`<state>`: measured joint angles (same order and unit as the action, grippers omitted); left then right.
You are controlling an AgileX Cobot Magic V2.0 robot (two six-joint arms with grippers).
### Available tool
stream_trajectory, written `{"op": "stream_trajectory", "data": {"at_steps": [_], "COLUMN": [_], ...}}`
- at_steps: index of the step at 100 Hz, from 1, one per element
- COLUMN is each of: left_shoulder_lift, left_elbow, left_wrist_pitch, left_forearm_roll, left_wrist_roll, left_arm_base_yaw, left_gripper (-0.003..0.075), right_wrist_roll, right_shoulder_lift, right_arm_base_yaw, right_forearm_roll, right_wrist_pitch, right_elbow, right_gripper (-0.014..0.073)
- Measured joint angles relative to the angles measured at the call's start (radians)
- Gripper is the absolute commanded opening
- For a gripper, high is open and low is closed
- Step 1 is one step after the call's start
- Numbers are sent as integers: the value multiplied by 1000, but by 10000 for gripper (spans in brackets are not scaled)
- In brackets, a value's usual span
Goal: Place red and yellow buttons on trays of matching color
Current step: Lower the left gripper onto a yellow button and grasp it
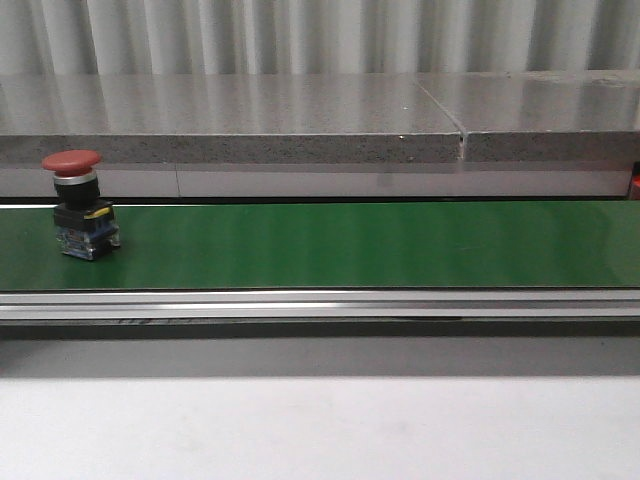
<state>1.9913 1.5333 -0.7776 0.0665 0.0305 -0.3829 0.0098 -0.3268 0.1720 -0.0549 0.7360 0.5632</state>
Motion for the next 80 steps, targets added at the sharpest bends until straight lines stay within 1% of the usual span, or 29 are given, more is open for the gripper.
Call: {"op": "stream_trajectory", "data": {"at_steps": [24, 56, 80], "left_shoulder_lift": [-146, -386, -470], "left_elbow": [-14, -153, -236], "left_wrist_pitch": [-43, -62, -99], "left_forearm_roll": [-6, -6, 4], "left_wrist_roll": [-16, -30, -30], "left_arm_base_yaw": [36, 149, 226], "left_gripper": [185, 185, 185], "right_wrist_roll": [0, 0, 0], "right_shoulder_lift": [0, 0, 0], "right_arm_base_yaw": [0, 0, 0], "right_forearm_roll": [0, 0, 0], "right_wrist_pitch": [0, 0, 0], "right_elbow": [0, 0, 0], "right_gripper": [-67, -67, -67]}}
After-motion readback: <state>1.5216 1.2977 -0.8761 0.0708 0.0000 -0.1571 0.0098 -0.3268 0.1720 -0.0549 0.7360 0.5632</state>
